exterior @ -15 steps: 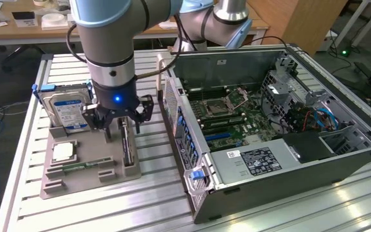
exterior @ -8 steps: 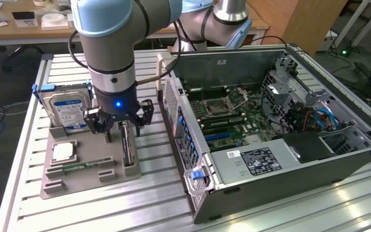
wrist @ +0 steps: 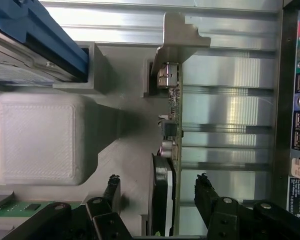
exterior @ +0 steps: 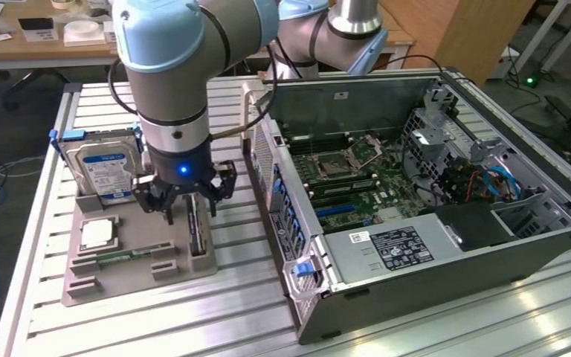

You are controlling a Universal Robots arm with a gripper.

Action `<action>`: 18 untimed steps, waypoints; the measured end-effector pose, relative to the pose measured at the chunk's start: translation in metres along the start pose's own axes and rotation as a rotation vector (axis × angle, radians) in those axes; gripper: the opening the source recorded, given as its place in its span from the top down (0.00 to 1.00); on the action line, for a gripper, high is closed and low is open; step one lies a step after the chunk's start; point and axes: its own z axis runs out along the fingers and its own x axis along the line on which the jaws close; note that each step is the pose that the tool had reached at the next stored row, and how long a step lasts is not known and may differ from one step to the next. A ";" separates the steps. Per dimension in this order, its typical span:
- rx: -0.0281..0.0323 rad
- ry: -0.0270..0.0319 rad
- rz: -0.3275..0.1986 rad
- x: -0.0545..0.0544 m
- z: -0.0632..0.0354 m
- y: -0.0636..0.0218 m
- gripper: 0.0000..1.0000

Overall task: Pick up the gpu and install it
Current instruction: 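Pick up the gpu and move the gpu toward the slot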

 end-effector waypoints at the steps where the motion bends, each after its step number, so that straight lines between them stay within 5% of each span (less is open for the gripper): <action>1: 0.0000 0.0001 0.000 0.000 0.0018 -0.0001 0.29; 13: 0.0002 0.0001 0.000 0.000 0.0065 -0.0003 0.31; 16: 0.0002 0.0001 0.000 0.000 0.0065 -0.0003 0.49; 18: 0.0003 0.0002 0.000 0.000 0.0065 -0.0003 0.49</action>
